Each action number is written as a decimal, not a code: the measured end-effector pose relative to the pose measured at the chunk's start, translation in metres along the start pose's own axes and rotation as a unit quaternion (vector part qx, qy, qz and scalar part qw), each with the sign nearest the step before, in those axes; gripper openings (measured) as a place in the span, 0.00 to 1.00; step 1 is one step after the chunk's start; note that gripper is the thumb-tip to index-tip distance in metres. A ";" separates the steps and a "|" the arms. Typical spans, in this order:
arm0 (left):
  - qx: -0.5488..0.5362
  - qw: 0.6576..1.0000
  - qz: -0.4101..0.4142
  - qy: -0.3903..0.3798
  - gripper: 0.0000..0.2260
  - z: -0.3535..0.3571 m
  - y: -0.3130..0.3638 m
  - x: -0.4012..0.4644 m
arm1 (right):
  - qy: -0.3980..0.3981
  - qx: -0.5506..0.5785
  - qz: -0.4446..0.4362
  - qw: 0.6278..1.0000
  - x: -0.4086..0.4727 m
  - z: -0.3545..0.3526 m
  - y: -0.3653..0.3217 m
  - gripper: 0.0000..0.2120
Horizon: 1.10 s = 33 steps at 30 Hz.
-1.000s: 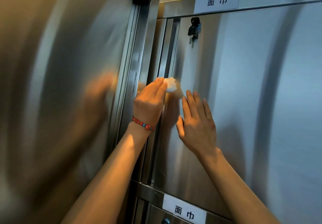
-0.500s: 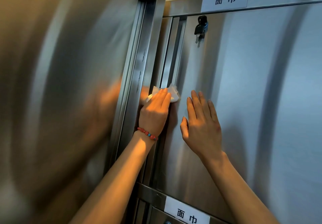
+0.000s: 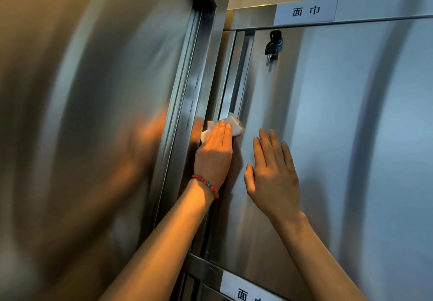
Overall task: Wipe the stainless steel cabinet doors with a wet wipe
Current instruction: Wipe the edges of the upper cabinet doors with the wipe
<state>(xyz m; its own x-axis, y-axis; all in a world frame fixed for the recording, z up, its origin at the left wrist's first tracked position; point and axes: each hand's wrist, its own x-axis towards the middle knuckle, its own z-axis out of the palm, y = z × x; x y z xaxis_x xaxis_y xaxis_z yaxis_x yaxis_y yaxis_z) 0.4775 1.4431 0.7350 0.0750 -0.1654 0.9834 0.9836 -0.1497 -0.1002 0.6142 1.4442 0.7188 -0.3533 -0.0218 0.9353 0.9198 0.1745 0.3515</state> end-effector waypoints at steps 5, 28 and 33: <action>-0.011 1.000 -0.012 -0.017 0.20 0.000 0.002 -0.005 | -0.001 0.003 0.002 1.000 0.000 0.000 0.000 0.25; -0.046 0.999 -0.005 -0.025 0.20 -0.002 -0.005 -0.012 | -0.003 0.004 0.006 1.000 0.000 -0.003 -0.001 0.24; -0.049 0.998 -0.010 -0.024 0.21 0.002 -0.008 0.008 | -0.008 0.006 0.006 1.000 0.001 -0.002 -0.002 0.25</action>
<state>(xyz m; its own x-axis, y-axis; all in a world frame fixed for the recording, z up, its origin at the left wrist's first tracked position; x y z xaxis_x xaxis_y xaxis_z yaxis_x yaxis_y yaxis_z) 0.4701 1.4447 0.7442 0.0664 -0.1149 0.9912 0.9644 -0.2473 -0.0933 0.6126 1.4418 0.7191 -0.3453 -0.0032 0.9385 0.9218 0.1868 0.3398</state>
